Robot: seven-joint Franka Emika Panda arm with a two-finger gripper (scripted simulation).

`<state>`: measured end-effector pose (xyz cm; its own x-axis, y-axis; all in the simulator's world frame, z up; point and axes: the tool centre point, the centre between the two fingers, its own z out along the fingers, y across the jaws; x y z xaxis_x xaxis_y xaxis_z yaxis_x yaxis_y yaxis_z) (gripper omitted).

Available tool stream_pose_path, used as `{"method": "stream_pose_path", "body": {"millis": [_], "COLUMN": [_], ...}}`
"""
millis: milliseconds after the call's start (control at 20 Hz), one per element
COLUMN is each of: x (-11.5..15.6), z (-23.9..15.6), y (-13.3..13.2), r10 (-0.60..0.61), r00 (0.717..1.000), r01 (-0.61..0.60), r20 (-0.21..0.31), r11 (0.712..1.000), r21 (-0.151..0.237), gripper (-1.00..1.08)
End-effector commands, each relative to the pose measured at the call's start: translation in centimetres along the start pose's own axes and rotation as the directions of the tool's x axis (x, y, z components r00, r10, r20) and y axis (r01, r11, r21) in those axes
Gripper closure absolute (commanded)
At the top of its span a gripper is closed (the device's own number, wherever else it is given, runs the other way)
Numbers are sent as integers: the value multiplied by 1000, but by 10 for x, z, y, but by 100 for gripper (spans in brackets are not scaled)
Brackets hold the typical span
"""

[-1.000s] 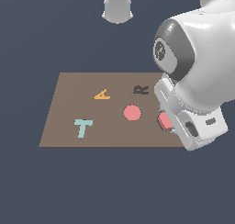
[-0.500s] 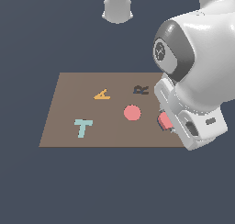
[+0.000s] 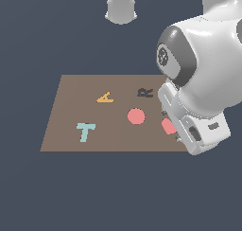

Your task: Insert a designated object into the corresponding slot on a board.

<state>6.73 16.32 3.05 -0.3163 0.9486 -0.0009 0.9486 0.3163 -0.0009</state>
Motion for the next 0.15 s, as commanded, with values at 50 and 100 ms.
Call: {"method": "stream_pose_path", "body": {"millis": [50,100], "x": [0,0], "z": [0,0], "y": [0,0], "r10": [0,0], "r00": [1000,1000], "r01": [0,0], "r20": [0,0], "r11": [1000,1000], "r21": [0,0], "gripper": [-92,-92]}}
